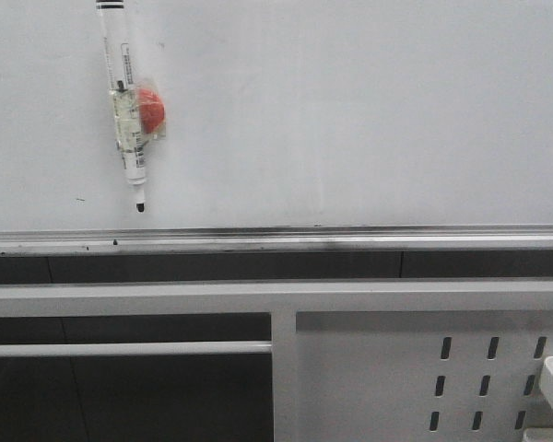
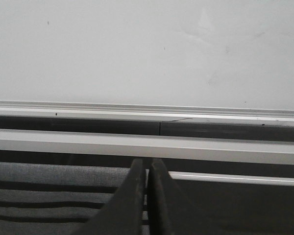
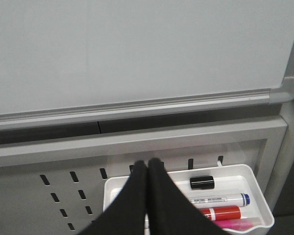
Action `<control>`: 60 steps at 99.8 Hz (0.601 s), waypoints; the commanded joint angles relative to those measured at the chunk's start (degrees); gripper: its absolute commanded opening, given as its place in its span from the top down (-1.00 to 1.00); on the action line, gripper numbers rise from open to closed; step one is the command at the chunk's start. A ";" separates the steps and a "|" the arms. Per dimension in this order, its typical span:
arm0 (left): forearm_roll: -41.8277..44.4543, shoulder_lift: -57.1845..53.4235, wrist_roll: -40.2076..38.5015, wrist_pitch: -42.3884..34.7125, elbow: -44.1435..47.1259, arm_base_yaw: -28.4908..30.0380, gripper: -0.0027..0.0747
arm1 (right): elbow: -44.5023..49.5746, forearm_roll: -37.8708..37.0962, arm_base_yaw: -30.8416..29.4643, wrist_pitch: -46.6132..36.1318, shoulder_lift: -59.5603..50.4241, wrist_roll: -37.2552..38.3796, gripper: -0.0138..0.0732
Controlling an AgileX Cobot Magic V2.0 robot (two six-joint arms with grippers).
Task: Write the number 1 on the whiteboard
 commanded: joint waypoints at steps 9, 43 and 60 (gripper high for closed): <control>-0.36 -1.34 -0.09 -3.53 2.03 0.09 0.98 | 0.83 0.03 -0.26 -1.41 -1.05 -0.05 0.84; -0.36 -1.34 -0.09 -3.53 2.03 0.09 0.98 | 0.83 0.03 -0.26 -1.41 -1.05 -0.05 0.84; 0.34 -1.34 0.14 -3.53 2.03 0.09 0.98 | 0.83 0.03 -0.26 -1.41 -1.05 -0.05 0.84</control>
